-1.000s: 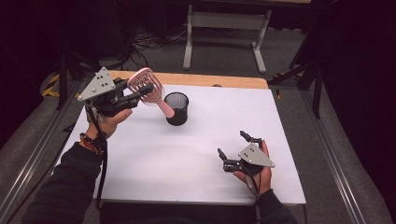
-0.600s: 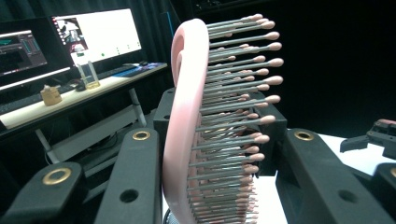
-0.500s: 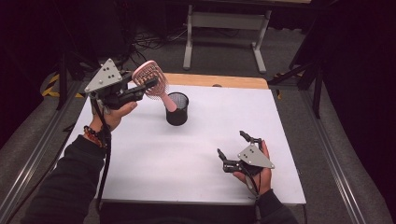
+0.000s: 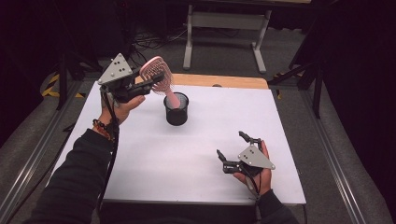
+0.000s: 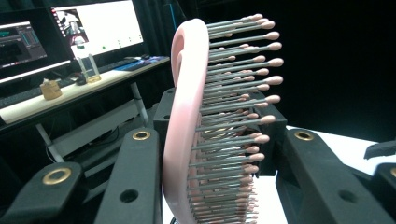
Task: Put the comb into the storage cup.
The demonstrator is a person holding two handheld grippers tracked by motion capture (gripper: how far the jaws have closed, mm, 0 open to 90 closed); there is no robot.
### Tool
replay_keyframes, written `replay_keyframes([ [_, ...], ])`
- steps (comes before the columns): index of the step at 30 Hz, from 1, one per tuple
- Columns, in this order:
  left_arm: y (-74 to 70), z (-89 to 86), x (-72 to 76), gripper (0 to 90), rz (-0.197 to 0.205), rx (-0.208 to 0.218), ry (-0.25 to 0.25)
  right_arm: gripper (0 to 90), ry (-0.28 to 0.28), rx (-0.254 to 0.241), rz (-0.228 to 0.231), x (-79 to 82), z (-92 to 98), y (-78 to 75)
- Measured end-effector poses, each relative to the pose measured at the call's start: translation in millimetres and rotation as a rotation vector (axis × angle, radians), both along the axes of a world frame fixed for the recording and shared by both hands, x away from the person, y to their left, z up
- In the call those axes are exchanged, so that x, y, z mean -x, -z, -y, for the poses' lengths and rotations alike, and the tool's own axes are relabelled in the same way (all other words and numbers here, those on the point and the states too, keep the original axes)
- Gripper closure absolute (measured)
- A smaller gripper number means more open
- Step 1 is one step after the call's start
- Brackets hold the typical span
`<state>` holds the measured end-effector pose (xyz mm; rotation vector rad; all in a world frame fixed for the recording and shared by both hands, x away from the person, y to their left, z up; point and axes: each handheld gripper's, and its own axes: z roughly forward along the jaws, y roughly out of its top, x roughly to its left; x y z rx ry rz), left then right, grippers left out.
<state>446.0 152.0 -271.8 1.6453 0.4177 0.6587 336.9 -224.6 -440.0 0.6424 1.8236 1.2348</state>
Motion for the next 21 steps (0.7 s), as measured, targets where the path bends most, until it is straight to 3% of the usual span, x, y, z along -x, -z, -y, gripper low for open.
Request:
replay_keyframes([
  [14, 8.2, 17.5, -21.3, 63.1, -0.028, -0.038, -0.031, 6.2, -0.015, 0.003, 0.007, 2.0, -1.5, 0.0],
  [21, 14.9, 21.3, -30.7, 63.1, -0.058, -0.031, -0.050, 6.3, -0.018, 0.002, 0.003, 1.5, -1.2, 0.2],
])
